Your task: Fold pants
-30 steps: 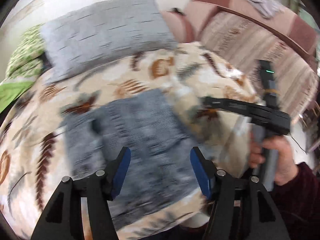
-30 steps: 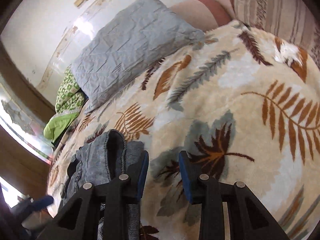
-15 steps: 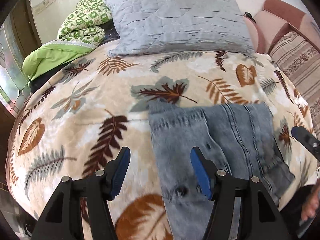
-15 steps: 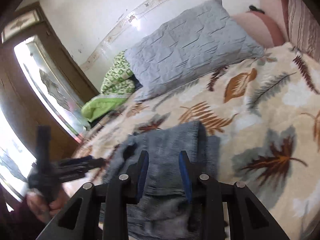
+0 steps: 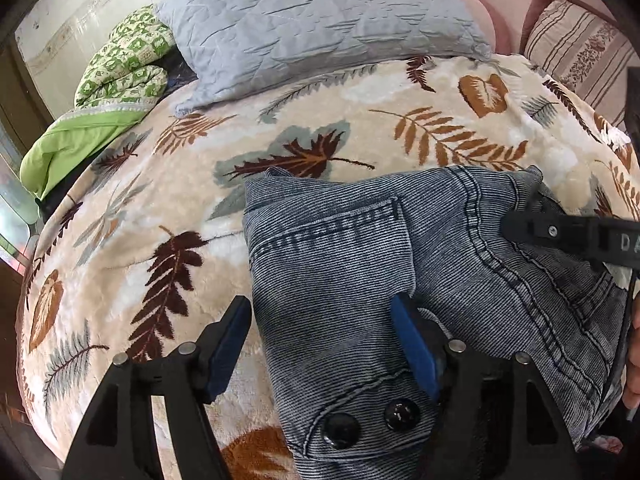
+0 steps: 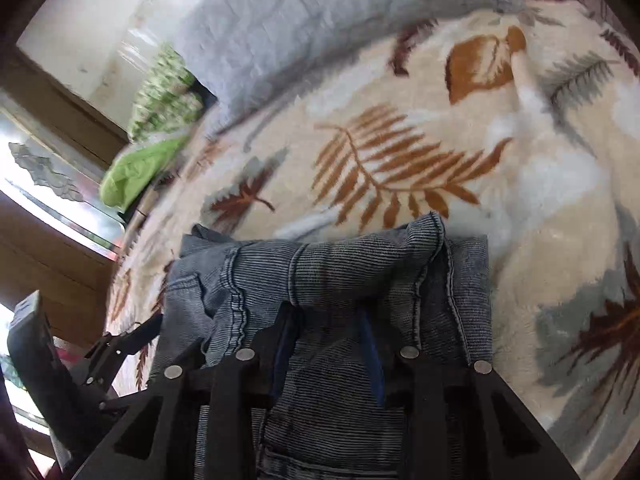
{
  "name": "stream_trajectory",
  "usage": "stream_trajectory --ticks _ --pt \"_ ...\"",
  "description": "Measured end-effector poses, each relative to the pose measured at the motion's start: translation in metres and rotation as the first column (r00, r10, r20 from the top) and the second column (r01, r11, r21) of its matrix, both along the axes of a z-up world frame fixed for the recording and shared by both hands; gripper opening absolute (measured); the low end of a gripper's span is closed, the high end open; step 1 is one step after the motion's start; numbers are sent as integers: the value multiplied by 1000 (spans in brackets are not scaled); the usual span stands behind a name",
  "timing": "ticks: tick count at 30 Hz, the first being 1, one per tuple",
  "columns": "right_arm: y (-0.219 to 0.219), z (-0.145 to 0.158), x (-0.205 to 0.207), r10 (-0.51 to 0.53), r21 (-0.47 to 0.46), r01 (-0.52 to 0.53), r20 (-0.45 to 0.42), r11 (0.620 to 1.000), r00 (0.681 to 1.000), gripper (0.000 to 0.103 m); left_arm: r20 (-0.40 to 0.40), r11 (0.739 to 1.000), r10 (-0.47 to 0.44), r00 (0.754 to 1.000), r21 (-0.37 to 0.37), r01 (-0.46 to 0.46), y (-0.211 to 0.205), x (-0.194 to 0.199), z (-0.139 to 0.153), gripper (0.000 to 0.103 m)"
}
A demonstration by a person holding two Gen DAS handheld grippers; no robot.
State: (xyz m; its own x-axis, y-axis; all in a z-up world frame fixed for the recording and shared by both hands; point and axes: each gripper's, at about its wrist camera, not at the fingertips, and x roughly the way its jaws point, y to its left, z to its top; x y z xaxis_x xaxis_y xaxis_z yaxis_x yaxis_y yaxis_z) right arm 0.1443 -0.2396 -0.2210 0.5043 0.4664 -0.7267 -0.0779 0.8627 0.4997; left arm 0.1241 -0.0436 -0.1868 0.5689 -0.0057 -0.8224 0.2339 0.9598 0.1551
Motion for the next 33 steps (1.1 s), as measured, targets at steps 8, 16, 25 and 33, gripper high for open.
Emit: stream_trajectory --ticks 8,16,25,33 --pt "-5 2 -26 -5 -21 5 40 1000 999 37 -6 998 62 998 24 -62 6 -10 4 85" --pt "-3 14 -72 26 -107 -14 109 994 994 37 42 994 76 996 80 -79 2 -26 8 85" --pt "-4 13 -93 31 -128 -13 133 992 991 37 64 992 77 995 95 -83 1 -37 10 85" --pt "-3 13 -100 32 -139 -13 136 990 990 37 63 992 79 995 91 -85 1 -43 11 85"
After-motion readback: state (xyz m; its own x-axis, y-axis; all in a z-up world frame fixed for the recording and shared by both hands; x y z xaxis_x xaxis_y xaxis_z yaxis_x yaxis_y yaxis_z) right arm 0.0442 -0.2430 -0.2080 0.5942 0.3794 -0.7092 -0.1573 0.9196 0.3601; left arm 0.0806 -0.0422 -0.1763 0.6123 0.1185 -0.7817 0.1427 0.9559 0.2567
